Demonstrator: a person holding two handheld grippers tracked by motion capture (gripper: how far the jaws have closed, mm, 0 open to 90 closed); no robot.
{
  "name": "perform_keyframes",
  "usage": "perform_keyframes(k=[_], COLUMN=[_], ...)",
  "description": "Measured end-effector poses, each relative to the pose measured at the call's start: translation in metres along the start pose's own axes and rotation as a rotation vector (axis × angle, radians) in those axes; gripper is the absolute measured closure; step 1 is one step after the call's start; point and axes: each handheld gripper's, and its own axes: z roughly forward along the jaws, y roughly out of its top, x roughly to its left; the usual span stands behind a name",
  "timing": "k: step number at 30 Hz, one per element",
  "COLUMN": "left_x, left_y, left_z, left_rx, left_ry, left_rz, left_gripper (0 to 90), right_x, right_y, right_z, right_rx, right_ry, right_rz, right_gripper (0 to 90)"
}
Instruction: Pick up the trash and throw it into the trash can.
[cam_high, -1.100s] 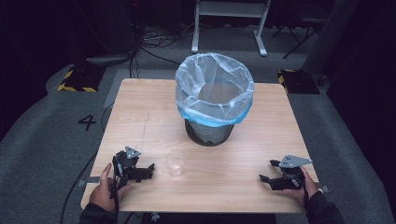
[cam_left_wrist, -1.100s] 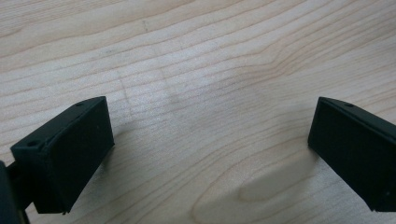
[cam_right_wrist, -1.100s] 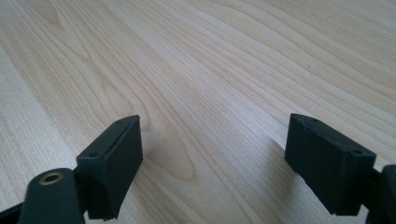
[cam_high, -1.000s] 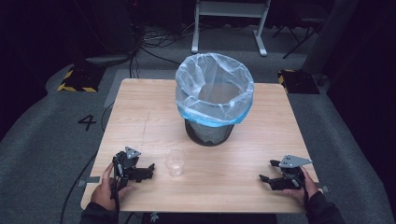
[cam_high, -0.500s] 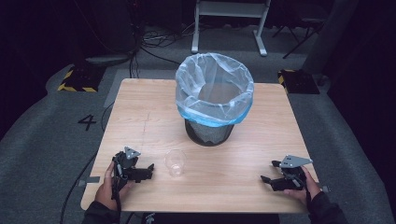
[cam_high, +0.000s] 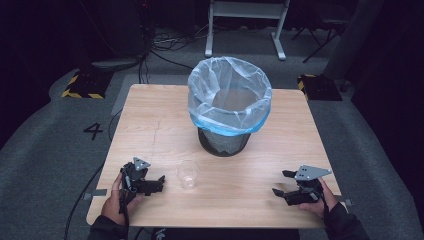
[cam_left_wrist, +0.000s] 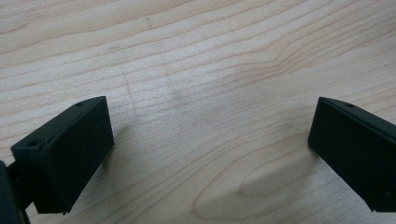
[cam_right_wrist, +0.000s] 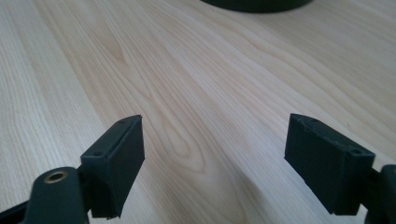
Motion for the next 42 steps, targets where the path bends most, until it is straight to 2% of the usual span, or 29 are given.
perform_keyframes(k=[10, 12, 14, 15, 19, 22, 24, 26, 27, 28, 35, 42], left_x=[0.0, 0.0, 0.0, 0.0, 0.0, 0.0, 0.0, 0.0, 0.0, 0.0, 0.0, 0.0], left_y=[0.0, 0.0, 0.0, 0.0, 0.0, 0.0, 0.0, 0.0, 0.0, 0.0, 0.0, 0.0], left_z=[0.0, 0.0, 0.0, 0.0, 0.0, 0.0, 0.0, 0.0, 0.0, 0.0, 0.0, 0.0], left_rx=[0.0, 0.0, 0.0, 0.0, 0.0, 0.0, 0.0, 0.0, 0.0, 0.0, 0.0, 0.0], left_ry=[0.0, 0.0, 0.0, 0.0, 0.0, 0.0, 0.0, 0.0, 0.0, 0.0, 0.0, 0.0], left_rz=[0.0, 0.0, 0.001, 0.0, 0.001, 0.0, 0.0, 0.0, 0.0, 0.0, 0.001, 0.0], left_gripper=[0.3, 0.3, 0.3, 0.3, 0.3, 0.3, 0.3, 0.3, 0.3, 0.3, 0.3, 0.3], right_x=[0.018, 0.02, 0.023, 0.025, 0.036, 0.042, 0.047, 0.053, 0.054, 0.058, 0.07, 0.079], right_y=[0.03, 0.032, 0.04, 0.044, 0.061, 0.067, 0.073, 0.078, 0.081, 0.085, 0.1, 0.115], right_z=[0.015, 0.016, 0.02, 0.021, 0.027, 0.03, 0.032, 0.035, 0.038, 0.041, 0.049, 0.054], right_rx=[-0.024, -0.023, -0.031, -0.037, -0.061, -0.074, -0.074, -0.078, -0.085, -0.089, -0.097, -0.116], right_ry=[0.028, 0.028, 0.019, 0.021, 0.055, 0.079, 0.085, 0.107, 0.107, 0.121, 0.142, 0.161], right_rz=[-0.094, -0.092, -0.113, -0.105, -0.128, -0.133, -0.165, -0.162, -0.184, -0.175, -0.221, -0.244], right_gripper=[20.5, 20.4, 20.2, 20.2, 20.5, 20.9, 21.0, 21.0, 21.0, 21.0, 21.1, 21.4])
